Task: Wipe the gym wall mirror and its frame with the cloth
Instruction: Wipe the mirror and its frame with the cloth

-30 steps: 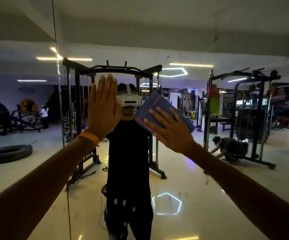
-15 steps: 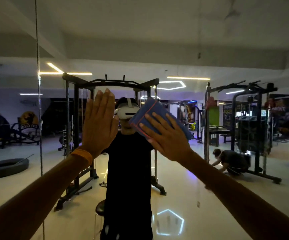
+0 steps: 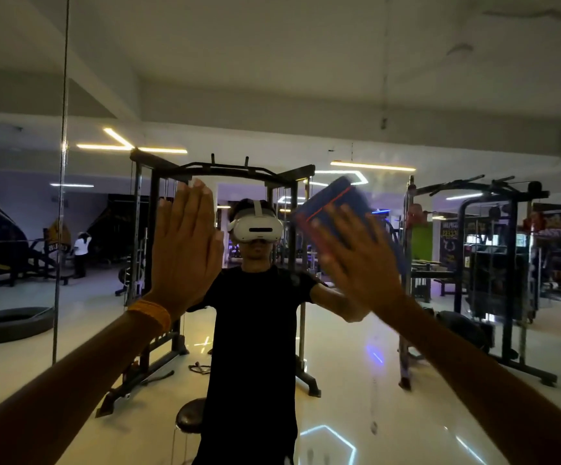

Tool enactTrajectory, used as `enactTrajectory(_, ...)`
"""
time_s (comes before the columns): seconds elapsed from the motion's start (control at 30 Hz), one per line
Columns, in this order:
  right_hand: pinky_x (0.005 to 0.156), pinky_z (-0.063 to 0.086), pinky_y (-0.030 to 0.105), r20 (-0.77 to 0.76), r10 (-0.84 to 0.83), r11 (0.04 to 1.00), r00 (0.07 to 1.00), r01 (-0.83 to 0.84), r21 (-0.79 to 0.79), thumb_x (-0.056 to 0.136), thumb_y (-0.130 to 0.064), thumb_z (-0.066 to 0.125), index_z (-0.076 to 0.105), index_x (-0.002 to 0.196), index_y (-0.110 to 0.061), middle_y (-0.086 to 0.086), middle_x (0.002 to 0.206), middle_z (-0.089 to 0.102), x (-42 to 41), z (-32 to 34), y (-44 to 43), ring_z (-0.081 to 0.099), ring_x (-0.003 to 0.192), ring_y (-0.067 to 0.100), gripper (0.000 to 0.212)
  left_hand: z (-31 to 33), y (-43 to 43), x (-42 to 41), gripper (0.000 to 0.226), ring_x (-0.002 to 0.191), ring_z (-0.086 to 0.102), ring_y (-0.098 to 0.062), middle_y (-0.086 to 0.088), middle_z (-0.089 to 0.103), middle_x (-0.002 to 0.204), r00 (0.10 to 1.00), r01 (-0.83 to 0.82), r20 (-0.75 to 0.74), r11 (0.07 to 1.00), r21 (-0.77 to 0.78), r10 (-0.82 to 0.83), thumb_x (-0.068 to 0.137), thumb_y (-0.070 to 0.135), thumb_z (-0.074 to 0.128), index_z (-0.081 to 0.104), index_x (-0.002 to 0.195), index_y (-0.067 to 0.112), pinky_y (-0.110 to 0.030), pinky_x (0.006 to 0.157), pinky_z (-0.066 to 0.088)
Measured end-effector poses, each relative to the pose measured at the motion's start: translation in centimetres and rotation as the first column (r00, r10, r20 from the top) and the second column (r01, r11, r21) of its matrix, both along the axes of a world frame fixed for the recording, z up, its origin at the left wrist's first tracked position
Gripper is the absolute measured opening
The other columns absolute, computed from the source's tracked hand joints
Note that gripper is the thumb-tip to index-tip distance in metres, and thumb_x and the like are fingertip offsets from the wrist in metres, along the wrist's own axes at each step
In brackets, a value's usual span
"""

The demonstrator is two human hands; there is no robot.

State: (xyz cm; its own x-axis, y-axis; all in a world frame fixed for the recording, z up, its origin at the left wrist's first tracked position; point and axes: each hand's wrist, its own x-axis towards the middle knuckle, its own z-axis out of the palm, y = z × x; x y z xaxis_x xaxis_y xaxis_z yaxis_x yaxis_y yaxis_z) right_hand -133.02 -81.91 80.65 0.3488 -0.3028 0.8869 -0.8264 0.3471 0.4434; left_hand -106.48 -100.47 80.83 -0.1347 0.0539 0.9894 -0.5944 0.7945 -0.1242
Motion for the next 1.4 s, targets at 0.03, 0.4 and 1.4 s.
enactTrajectory(0.03,0.124,0.018,0.06,0.128,-0.011,0.997,0.992,0.021,-0.079,0.11,-0.049,0.02,0.027,0.161,-0.024,0.011,0.168,0.027,-0.6,1.4,0.7,0.021,0.157,0.029,0.057,-0.1,0.4,-0.4,0.068,0.16,0.005,-0.034,-0.017,0.009,0.172,1.0,0.012,0.016,1.0,-0.017,-0.012,0.105,0.036,0.029,0.018,0.163,0.002,-0.05,0.13,0.0)
enactTrajectory(0.4,0.126,0.013,0.055,-0.091,-0.003,0.994,0.996,0.013,0.109,0.108,-0.046,0.031,0.033,0.161,-0.024,0.008,0.168,0.028,-0.5,-5.3,0.2,0.018,0.158,0.027,0.057,-0.8,0.9,-2.8,0.065,0.16,0.008,-0.033,-0.015,0.01,0.173,0.997,-0.032,0.067,0.999,-0.028,0.034,0.106,0.034,0.027,0.018,0.163,0.004,-0.053,0.129,0.006)
enactTrajectory(1.4,0.126,0.015,0.054,0.412,0.015,0.979,0.911,0.07,-0.19,0.11,-0.038,0.029,0.039,0.158,-0.022,0.011,0.166,0.032,1.5,-15.9,0.8,0.027,0.155,0.03,0.052,-15.5,0.6,-0.2,0.063,0.159,0.013,-0.037,-0.013,0.011,0.172,0.988,0.053,0.141,0.998,0.045,-0.059,0.107,0.032,0.032,0.02,0.163,0.007,-0.059,0.127,0.013)
